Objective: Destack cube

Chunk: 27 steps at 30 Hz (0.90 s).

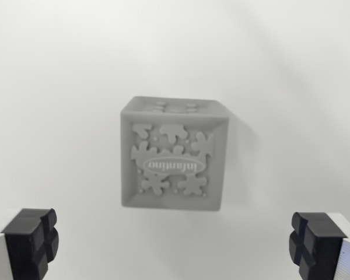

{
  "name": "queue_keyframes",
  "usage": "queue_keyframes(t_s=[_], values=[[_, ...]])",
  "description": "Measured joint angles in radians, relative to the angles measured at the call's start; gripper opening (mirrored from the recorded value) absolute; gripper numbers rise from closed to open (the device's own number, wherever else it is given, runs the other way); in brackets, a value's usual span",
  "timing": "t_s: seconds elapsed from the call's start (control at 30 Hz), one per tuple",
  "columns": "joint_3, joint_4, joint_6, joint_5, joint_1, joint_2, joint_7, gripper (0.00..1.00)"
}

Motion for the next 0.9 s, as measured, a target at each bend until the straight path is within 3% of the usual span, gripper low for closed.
queue_keyframes(t_s=[0.43, 0.9], values=[[-0.003, -0.001, -0.115, -0.007, 0.001, -0.116, 0.004, 1.0], [-0.003, 0.029, -0.246, -0.015, 0.001, -0.217, 0.009, 1.0]])
